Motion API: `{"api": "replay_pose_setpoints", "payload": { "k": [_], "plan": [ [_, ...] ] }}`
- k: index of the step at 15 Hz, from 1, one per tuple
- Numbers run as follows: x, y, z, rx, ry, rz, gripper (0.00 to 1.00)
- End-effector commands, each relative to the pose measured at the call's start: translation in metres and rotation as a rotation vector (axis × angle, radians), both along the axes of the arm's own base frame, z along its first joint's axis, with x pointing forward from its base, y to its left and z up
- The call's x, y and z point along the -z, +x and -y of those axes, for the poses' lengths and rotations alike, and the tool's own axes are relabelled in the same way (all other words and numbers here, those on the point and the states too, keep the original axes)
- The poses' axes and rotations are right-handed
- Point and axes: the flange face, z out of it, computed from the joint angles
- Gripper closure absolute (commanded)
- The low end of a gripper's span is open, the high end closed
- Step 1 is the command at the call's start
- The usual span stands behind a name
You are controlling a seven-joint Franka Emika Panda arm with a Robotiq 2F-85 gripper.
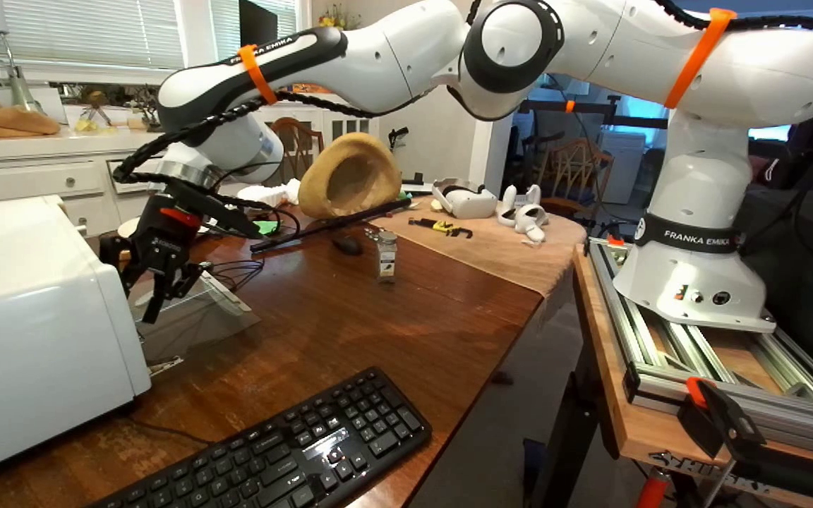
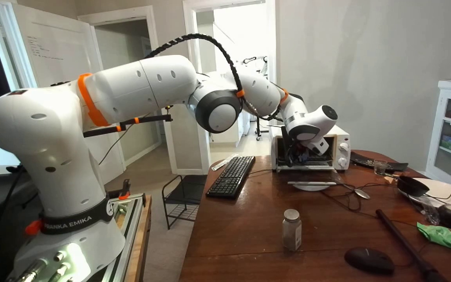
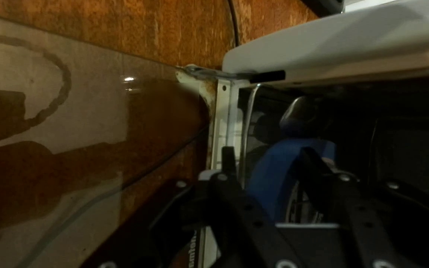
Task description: Take the masking tape and the roasting rack out of the oven
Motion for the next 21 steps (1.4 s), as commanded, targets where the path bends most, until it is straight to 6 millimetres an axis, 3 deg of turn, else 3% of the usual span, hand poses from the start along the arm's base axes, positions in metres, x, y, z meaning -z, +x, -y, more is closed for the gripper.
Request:
{"api": "replay_pose_setpoints", "payload": {
  "k": [1,4,9,11,13,18,19,21],
  "plan": [
    [0.002,0.001,0.000,0.021,-0.030,0.013,0.20],
    [0.001,0.004,0.002,0.035,-0.030,0.029,0.01],
    [0.007,0.006,-0.001,0.061,-0.052,0.030,0.01],
    [0.012,0.007,-0.004,0.079,-0.071,0.029,0.24],
    [0.015,0.007,-0.008,0.099,-0.094,0.033,0.34],
    [0.011,0.009,-0.019,0.128,-0.119,0.045,0.75],
    [0.007,0.010,-0.018,0.136,-0.122,0.045,0.81],
    [0.006,0.011,-0.016,0.146,-0.129,0.047,0.84]
  ]
}}
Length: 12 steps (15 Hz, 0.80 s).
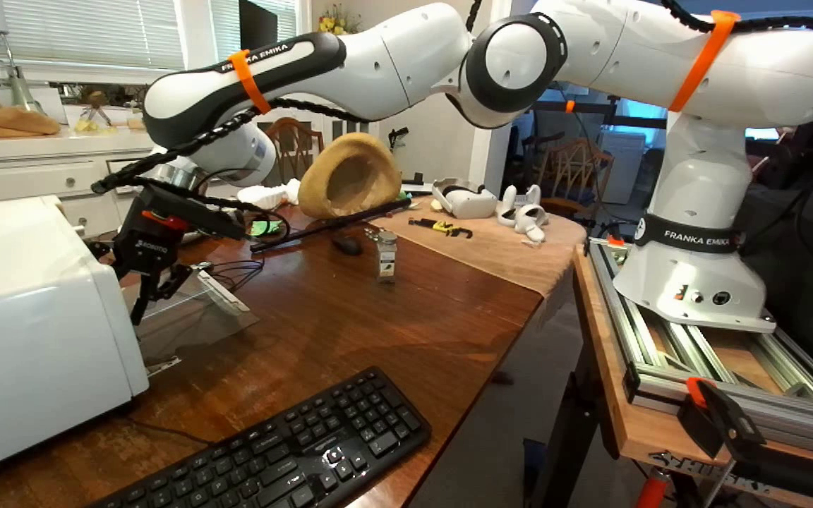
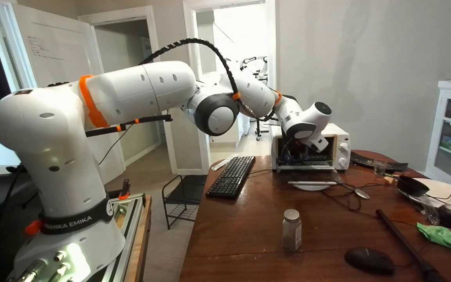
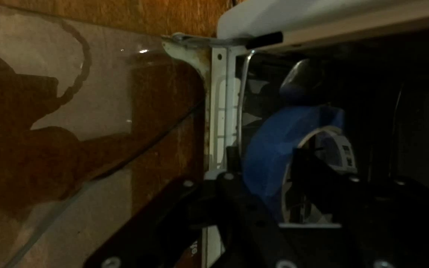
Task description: Take the masking tape and the roasting rack out of the oven
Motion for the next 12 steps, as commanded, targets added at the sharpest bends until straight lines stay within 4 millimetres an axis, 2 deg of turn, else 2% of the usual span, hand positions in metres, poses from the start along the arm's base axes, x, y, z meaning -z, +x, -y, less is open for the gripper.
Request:
{"api": "replay_pose_setpoints", "payload": {
  "k": [1,2,4,5,7,9,12],
  "plan": [
    [0.008,0.003,0.000,0.036,-0.047,0.024,0.87],
    [0.002,0.004,0.001,0.043,-0.049,0.027,0.94],
    [-0.007,0.006,0.008,0.050,-0.066,0.020,0.94],
    [-0.013,0.009,0.012,0.061,-0.070,0.023,0.97],
    [-0.021,0.014,0.030,0.099,-0.090,0.014,0.95],
    [-0.028,0.022,0.054,0.171,-0.117,0.019,0.95],
    [-0.036,0.031,0.102,0.323,-0.173,0.005,0.95]
  ]
}}
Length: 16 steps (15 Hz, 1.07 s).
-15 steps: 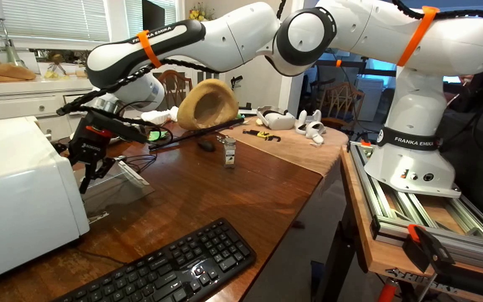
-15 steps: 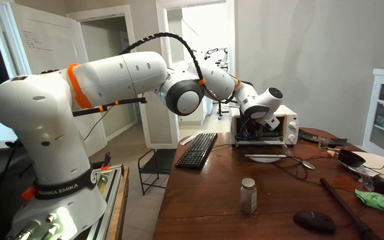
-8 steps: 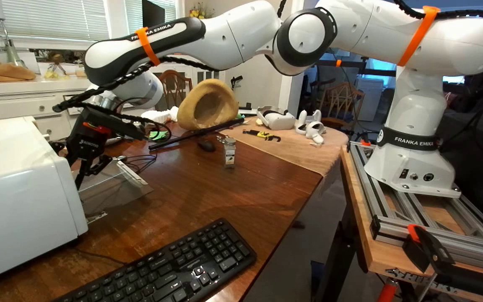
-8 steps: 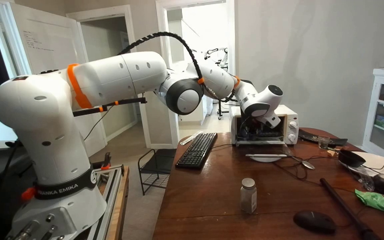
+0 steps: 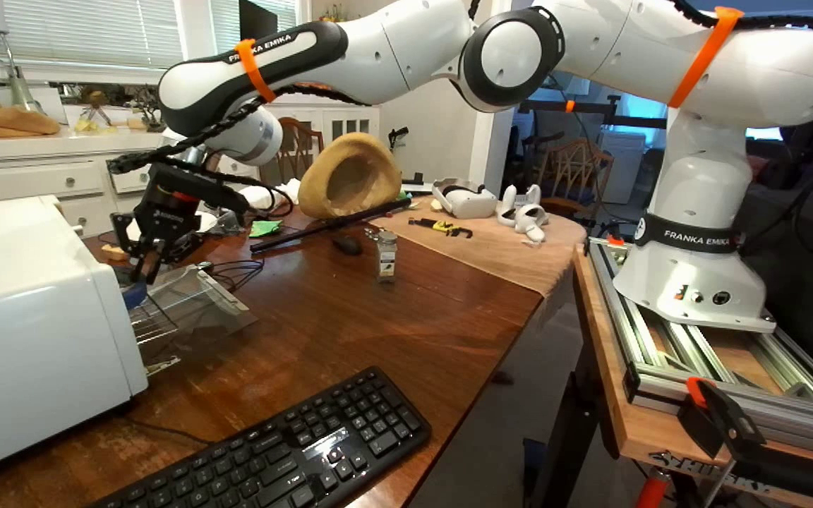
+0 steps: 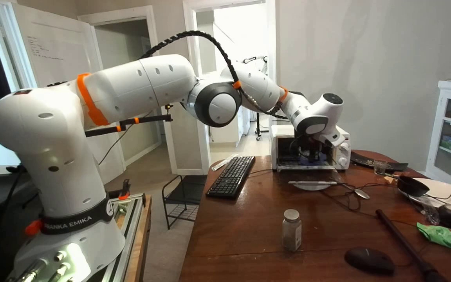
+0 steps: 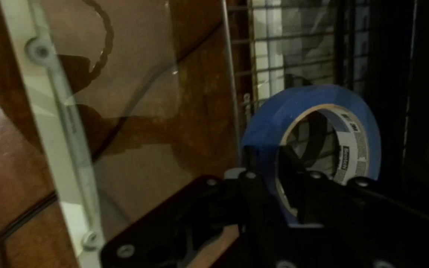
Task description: Take the masking tape and the roasting rack out of the oven
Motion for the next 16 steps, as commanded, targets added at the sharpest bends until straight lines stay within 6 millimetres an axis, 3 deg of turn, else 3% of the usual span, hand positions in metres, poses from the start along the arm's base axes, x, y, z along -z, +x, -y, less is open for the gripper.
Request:
{"api": "replay_pose_setpoints", "payload": {
  "k": [1,6,14,16],
  "plan": [
    [-0.014,0.005,0.055,0.187,-0.068,-0.012,0.95],
    [-0.032,0.001,0.132,0.471,-0.111,0.015,0.95],
    [0.011,-0.053,0.282,0.893,-0.033,-0.069,0.95],
    [0.012,-0.063,0.317,0.987,0.001,-0.096,0.95]
  ]
}}
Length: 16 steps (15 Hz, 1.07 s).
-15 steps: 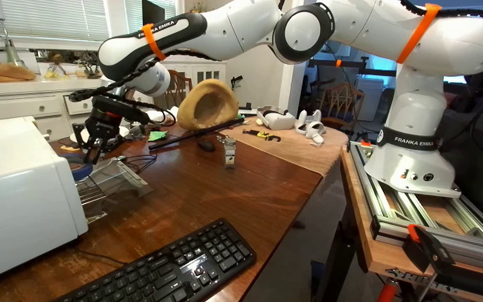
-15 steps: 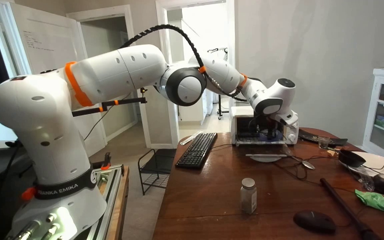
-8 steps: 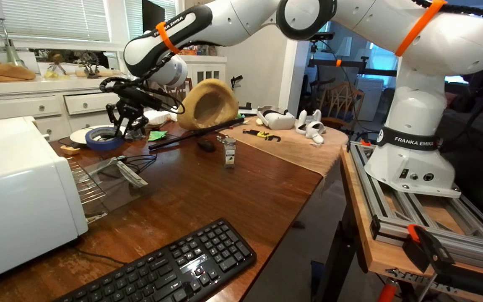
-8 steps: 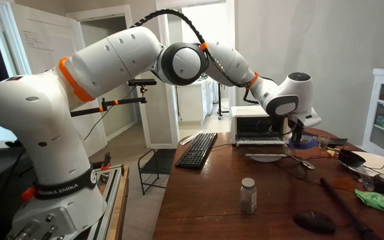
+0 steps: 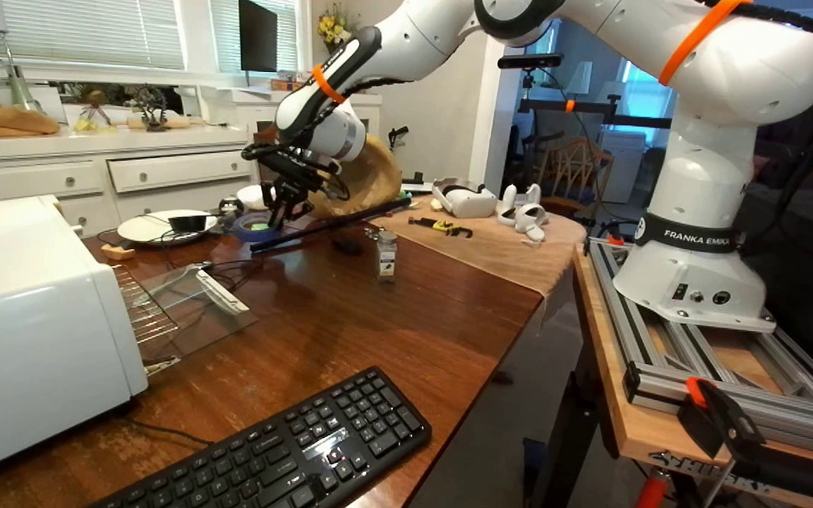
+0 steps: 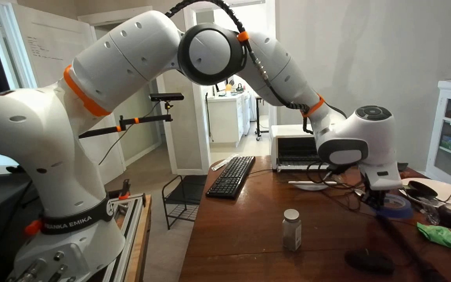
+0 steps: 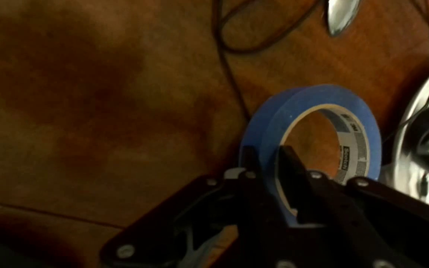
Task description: Take the masking tape and the roasting rack out of the oven
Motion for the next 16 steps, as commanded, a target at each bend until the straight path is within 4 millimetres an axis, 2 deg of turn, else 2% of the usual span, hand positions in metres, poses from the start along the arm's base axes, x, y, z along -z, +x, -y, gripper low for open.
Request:
{"api": "replay_pose_setpoints", "payload": {
  "k": [1,5,6,7,8,10,14,16],
  "plan": [
    [-0.004,-0.025,0.044,0.176,0.085,-0.016,0.95],
    [-0.009,-0.027,0.083,0.340,0.184,-0.025,0.95],
    [-0.009,-0.025,0.085,0.360,0.203,-0.025,0.56],
    [-0.009,-0.024,0.083,0.361,0.222,-0.026,0.55],
    [-0.009,-0.022,0.075,0.349,0.228,-0.028,0.48],
    [-0.012,-0.016,0.042,0.242,0.253,-0.054,0.33],
    [-0.019,-0.011,-0.059,-0.007,0.295,-0.089,0.04],
    [-0.019,-0.009,-0.110,-0.124,0.315,-0.091,0.00]
  ]
}}
